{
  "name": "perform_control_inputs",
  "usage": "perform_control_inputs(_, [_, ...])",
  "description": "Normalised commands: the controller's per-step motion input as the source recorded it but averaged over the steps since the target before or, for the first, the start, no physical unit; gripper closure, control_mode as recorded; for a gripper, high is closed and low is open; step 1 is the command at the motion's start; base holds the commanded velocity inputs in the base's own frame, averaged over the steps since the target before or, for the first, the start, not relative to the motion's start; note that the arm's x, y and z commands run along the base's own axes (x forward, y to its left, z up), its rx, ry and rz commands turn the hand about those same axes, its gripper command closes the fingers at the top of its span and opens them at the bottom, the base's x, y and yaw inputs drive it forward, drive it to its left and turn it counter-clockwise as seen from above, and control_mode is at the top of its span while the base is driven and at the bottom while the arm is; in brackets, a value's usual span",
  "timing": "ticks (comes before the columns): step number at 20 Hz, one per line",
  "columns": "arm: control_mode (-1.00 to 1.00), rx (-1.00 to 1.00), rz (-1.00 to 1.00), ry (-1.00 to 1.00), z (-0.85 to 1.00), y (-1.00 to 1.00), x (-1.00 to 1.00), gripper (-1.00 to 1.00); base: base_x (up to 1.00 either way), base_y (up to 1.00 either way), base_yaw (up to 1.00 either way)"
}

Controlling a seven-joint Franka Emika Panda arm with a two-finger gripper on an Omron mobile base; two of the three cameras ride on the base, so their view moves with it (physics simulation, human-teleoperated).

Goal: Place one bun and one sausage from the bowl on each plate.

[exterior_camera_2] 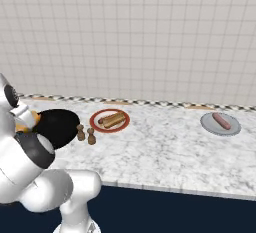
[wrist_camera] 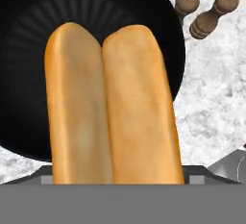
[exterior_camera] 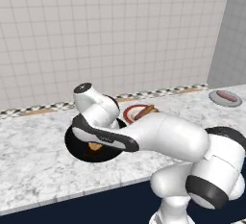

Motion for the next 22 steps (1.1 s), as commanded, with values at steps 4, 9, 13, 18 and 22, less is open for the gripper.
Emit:
perform_control_inputs(4, [-1.00,0.15,0.00,-0.21,0.79,-1.00,-0.99,1.00,0.00,0.00,0.00])
perform_control_inputs(9, [1.00,0.06,-0.06,-0.05,0.16,-0.40,-0.28,1.00,-0.07,-0.60,-0.09])
perform_control_inputs(13, [1.00,0.00,0.00,0.00,0.00,0.00,0.00,1.00,0.08,-1.00,-0.13])
perform_control_inputs(18, [1.00,0.00,0.00,0.00,0.00,0.00,0.00,1.00,0.07,-1.00,-0.12])
perform_control_inputs(22, [1.00,0.00,0.00,0.00,0.00,0.00,0.00,1.00,0.21,-1.00,-0.07])
